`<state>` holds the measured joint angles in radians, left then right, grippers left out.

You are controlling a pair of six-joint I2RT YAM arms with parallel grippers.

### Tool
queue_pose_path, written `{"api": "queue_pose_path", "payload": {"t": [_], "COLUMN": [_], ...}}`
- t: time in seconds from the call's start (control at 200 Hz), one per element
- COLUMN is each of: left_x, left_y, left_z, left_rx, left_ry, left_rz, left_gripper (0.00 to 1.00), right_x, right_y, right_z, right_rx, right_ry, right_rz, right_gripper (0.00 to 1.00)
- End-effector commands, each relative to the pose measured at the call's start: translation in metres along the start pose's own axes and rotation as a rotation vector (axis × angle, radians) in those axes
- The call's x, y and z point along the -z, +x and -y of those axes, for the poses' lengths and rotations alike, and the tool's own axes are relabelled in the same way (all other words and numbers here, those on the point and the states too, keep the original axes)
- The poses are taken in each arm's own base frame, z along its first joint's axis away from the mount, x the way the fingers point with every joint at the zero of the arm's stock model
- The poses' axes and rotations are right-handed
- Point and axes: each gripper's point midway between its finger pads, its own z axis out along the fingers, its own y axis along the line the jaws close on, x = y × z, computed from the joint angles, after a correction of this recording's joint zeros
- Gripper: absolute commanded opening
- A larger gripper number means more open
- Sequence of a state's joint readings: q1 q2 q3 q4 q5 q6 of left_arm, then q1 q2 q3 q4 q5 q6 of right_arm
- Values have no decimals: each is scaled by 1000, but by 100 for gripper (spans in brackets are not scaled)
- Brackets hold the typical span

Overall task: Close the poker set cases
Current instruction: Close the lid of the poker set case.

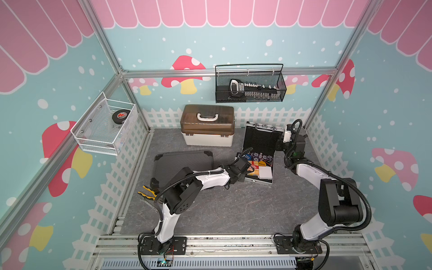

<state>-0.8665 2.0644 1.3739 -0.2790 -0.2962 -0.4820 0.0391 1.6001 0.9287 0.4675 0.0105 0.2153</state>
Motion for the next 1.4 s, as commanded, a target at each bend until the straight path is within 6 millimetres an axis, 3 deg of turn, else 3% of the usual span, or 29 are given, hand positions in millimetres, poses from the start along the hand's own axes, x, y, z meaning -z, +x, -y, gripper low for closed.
{"api": "queue_pose_path", "payload": {"t": [0.0,0.345,0.645,0.936,1.396], "left_x": [-7,-8,-13,-1,18], "left_y": [52,39,25,13,-2], "left_z": [3,4,0,-2,-6], "left_rx": [-69,-53,-35,-44,-43], "left_ry": [18,22,18,19,14], "left_rz": [-162,-139,-118,-82,-25], "left_gripper": [3,7,12,29,52], "right_x": [-2,10,36,50,51], "right_y": [-1,17,54,65,74], "right_z": [3,-6,-24,-26,-26], "right_rx": [14,22,53,57,63], "right_ry": [4,-38,-64,-46,-16], "right_rz": [30,-1,-60,-69,-131], "right_gripper": [1,0,0,0,0]}}
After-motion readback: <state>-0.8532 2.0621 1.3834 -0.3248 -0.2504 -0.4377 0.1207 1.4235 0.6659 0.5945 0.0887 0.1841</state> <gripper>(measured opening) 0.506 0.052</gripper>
